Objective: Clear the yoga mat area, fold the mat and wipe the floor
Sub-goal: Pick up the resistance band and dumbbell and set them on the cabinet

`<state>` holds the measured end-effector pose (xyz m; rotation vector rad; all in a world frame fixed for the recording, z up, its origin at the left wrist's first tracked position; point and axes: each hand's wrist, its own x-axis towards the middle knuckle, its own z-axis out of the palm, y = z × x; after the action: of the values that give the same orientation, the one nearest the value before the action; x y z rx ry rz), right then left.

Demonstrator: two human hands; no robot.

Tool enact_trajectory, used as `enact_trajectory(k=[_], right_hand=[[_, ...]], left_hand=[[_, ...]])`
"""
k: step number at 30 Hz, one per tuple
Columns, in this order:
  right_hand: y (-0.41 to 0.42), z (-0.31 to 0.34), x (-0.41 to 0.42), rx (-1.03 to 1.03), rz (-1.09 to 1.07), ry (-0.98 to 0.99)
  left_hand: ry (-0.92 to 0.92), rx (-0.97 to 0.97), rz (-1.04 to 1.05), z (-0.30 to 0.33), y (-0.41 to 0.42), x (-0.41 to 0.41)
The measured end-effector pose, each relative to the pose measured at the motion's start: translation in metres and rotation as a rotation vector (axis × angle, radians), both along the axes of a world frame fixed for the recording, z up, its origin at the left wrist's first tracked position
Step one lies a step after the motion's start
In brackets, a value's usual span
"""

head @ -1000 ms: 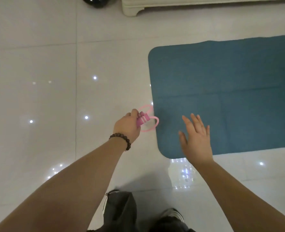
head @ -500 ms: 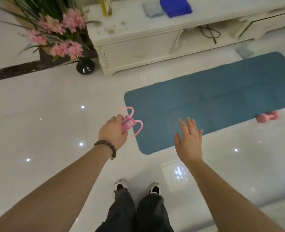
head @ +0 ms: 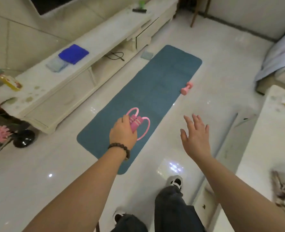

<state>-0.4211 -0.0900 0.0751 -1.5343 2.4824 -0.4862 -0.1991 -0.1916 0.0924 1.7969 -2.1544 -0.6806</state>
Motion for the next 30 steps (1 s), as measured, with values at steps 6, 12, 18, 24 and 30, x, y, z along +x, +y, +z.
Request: enact_trajectory(k=[6,12,18,24,30], right_hand=[[0.002,-0.003,-0.119,-0.017,-0.139,0.000],[-0.020,-0.007,-0.241,0.044,-0.148,-0.037],[-0.043,0.000,-0.345,0.067,-0.174,-0.050],[-0.094,0.002,-0.407,0.038,-0.155,-0.061],[-0.176,-0.012,-0.469,0.021,-0.102,-0.019]], left_hand=[[-0.032,-0.038,-0.127,0.002,-0.018,-0.128],[-0.060,-0.023,-0.171,0.000,-0.045,-0.261],[-0.070,-0.015,-0.176,0.005,-0.075,-0.374],[-0.068,-0.027,-0.141,0.007,-0.125,-0.443],[-0.048,-0.031,-0.088,-0.012,-0.198,-0.500]])
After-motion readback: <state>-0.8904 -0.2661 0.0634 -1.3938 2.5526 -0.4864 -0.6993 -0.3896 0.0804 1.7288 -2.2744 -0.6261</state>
